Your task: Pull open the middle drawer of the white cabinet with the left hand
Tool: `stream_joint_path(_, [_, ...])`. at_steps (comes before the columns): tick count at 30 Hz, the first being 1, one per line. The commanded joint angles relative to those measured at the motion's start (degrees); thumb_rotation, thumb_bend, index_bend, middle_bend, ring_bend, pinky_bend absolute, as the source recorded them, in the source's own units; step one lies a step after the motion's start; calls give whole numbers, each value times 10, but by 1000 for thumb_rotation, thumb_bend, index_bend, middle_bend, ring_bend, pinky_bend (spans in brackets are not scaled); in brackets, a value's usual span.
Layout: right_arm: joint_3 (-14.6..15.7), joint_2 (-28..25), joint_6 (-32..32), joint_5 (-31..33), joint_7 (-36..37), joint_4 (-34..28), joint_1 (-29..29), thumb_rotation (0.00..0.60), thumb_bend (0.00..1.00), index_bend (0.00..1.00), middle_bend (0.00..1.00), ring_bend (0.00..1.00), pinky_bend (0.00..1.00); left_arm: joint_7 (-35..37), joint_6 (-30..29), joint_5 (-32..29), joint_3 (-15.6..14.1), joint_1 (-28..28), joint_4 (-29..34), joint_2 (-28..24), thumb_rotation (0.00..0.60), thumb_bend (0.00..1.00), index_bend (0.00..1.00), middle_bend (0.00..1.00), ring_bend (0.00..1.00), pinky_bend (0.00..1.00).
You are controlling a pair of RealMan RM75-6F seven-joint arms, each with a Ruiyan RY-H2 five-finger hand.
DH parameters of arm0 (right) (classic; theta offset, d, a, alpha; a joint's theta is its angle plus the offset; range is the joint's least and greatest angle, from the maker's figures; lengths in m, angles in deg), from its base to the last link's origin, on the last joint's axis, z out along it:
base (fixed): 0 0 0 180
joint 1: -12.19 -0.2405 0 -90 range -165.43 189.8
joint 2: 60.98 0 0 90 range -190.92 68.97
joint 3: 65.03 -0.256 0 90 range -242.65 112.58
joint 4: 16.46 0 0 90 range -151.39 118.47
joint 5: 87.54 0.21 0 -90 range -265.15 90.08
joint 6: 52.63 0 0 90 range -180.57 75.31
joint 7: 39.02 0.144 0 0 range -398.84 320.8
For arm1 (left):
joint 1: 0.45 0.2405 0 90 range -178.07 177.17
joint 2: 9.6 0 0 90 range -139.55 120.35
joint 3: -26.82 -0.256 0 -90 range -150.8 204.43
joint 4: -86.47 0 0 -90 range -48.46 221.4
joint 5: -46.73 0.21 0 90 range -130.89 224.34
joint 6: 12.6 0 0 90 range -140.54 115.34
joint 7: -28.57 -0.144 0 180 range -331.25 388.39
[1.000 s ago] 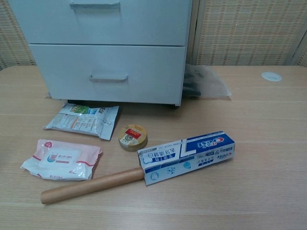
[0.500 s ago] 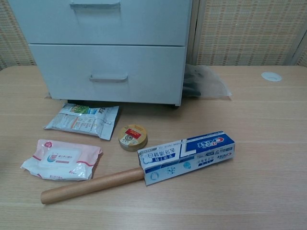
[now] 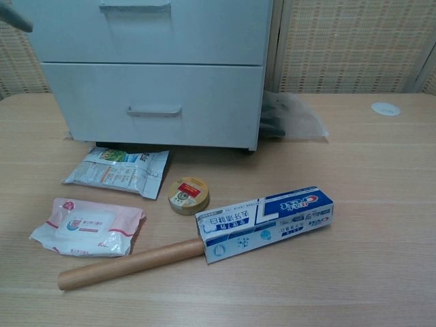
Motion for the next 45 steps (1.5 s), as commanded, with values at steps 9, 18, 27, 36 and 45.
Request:
stream_joint_path(9, [-1,-1,-5,6,-3,-1,0,600,236,243,306,192,167,33,89,-17,33,-98,-9,11,600,637,153,956,990,1000])
stream_joint_path(18, [-1,-1,-4,12,5,4,3,600,237,243,306,192,167,17,143,-68,50,-144,-9,13,600,680,120,972,1000,1000])
stream_joint_path(27, [-1,0,0,17,14,13,8,600,236,243,306,192,167,8,172,-105,56,-171,-18,18,600,680,120,972,1000,1000])
stream_joint_path(36, [-2,2,0,20,19,18,10,600,236,243,306,192,167,-3,185,-126,55,-186,-22,19,600,679,134,972,1000,1000])
stream_joint_path(45, [-2,3,2,20,22,20,12,600,236,243,306,192,167,-6,182,-128,48,-190,-20,19,600,679,169,972,1000,1000])
